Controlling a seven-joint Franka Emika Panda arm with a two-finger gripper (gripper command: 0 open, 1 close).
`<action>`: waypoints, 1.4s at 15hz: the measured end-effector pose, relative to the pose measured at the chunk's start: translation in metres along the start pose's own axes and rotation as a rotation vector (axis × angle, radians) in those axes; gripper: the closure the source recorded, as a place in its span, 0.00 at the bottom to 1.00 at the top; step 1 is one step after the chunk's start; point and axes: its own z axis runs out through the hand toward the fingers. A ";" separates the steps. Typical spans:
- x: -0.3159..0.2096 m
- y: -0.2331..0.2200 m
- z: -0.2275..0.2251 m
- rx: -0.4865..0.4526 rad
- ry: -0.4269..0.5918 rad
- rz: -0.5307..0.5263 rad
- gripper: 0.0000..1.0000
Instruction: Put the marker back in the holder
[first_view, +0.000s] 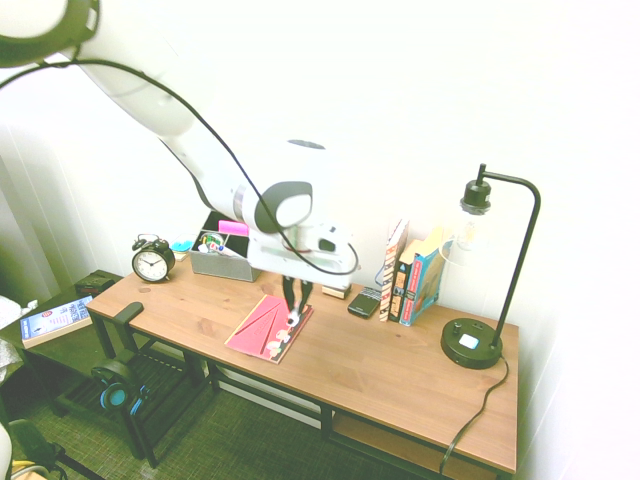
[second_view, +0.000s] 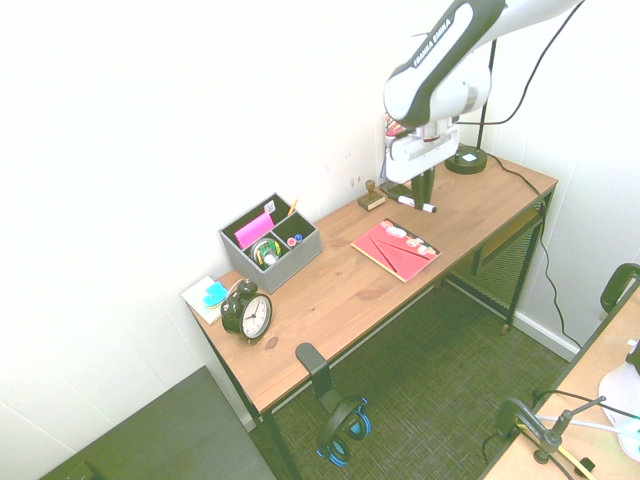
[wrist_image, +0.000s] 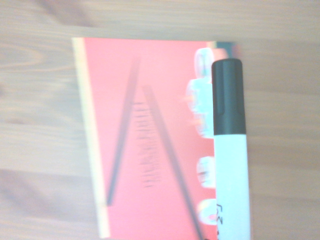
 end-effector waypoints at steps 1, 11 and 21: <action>-0.018 -0.029 -0.017 0.007 -0.053 0.030 1.00; 0.010 -0.198 -0.001 0.097 -0.525 0.454 1.00; 0.049 -0.196 0.063 0.124 -0.687 0.663 0.00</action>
